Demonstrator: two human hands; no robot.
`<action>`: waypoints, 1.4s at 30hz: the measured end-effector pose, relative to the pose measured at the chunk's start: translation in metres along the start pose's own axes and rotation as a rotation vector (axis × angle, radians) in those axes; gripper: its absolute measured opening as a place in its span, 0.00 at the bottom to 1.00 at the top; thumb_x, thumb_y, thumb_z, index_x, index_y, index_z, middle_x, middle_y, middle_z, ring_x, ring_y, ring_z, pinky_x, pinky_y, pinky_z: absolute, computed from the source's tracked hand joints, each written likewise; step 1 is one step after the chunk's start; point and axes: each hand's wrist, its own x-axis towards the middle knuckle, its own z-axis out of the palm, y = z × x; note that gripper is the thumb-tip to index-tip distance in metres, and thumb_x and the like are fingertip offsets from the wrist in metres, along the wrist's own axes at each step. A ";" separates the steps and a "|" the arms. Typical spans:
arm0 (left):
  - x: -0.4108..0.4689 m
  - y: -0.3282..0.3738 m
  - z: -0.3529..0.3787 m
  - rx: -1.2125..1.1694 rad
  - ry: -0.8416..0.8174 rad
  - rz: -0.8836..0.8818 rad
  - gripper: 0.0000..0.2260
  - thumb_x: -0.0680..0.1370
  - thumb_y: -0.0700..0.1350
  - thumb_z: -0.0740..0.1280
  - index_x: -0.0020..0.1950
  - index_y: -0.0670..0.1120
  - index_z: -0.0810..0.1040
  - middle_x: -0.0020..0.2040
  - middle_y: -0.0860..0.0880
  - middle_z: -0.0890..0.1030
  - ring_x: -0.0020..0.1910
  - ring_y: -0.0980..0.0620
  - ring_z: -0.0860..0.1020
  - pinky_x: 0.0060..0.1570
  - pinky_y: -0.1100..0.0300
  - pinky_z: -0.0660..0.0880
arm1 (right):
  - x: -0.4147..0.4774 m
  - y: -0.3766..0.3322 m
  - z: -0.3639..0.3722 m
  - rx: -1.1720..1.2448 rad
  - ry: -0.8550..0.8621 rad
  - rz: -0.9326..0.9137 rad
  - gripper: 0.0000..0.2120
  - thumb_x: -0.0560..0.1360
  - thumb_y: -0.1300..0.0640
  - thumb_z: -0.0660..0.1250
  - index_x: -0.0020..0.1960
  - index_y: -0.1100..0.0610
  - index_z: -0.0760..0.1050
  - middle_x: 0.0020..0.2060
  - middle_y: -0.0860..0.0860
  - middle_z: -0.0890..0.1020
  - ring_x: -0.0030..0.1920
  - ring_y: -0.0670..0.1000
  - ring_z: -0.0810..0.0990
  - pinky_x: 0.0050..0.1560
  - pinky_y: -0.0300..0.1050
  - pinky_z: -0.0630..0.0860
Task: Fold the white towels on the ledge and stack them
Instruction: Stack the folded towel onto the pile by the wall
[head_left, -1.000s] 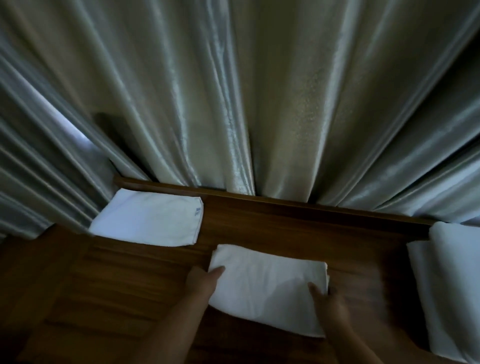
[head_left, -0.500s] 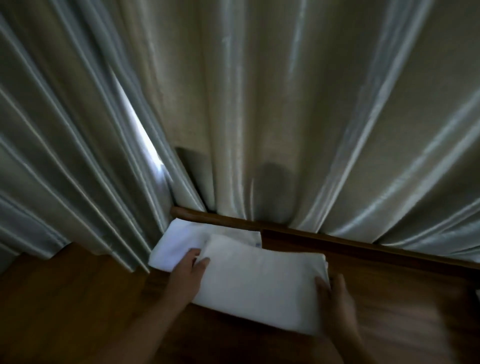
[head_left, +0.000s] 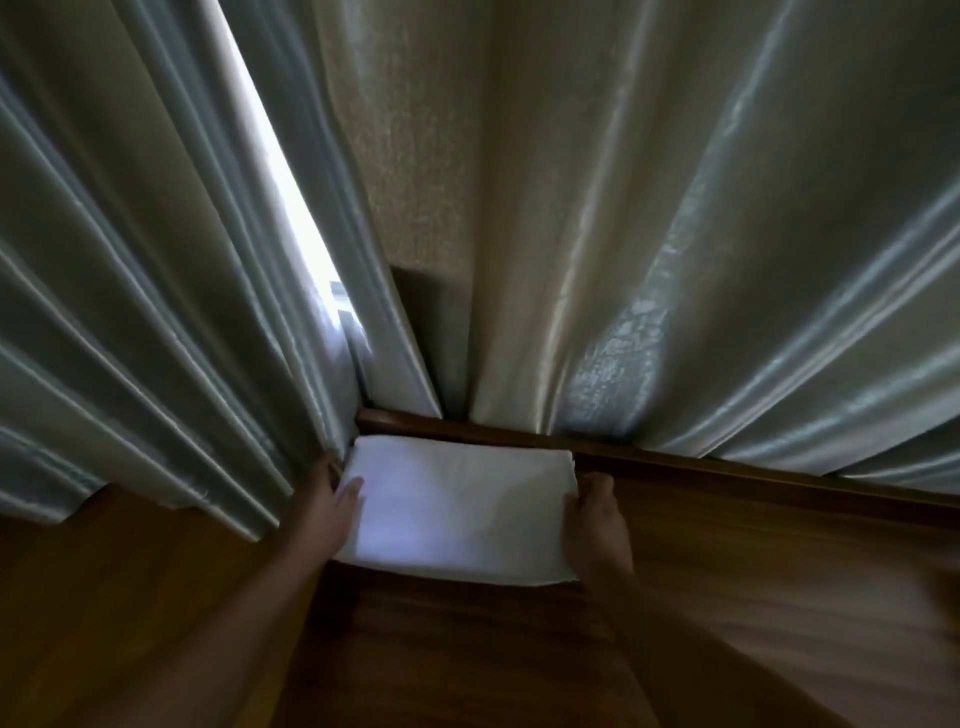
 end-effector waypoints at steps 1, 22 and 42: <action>-0.003 -0.002 0.004 0.119 0.045 0.062 0.22 0.79 0.52 0.64 0.69 0.42 0.69 0.64 0.37 0.75 0.61 0.36 0.74 0.58 0.45 0.71 | -0.002 0.006 0.003 -0.125 0.064 -0.033 0.13 0.80 0.50 0.58 0.63 0.49 0.65 0.63 0.54 0.74 0.59 0.55 0.73 0.59 0.55 0.72; -0.006 -0.015 0.041 0.349 -0.029 0.123 0.33 0.78 0.63 0.57 0.79 0.50 0.53 0.78 0.43 0.58 0.75 0.41 0.61 0.71 0.43 0.64 | -0.016 0.037 0.041 -0.409 -0.097 -0.141 0.37 0.78 0.32 0.48 0.78 0.42 0.33 0.79 0.50 0.35 0.79 0.57 0.38 0.78 0.57 0.45; -0.092 0.079 0.008 -0.479 -0.514 -0.415 0.20 0.75 0.45 0.71 0.65 0.49 0.71 0.52 0.41 0.81 0.49 0.39 0.81 0.44 0.47 0.78 | -0.032 0.081 -0.102 0.659 -0.466 0.440 0.32 0.68 0.54 0.77 0.69 0.56 0.70 0.58 0.58 0.81 0.56 0.62 0.82 0.58 0.65 0.78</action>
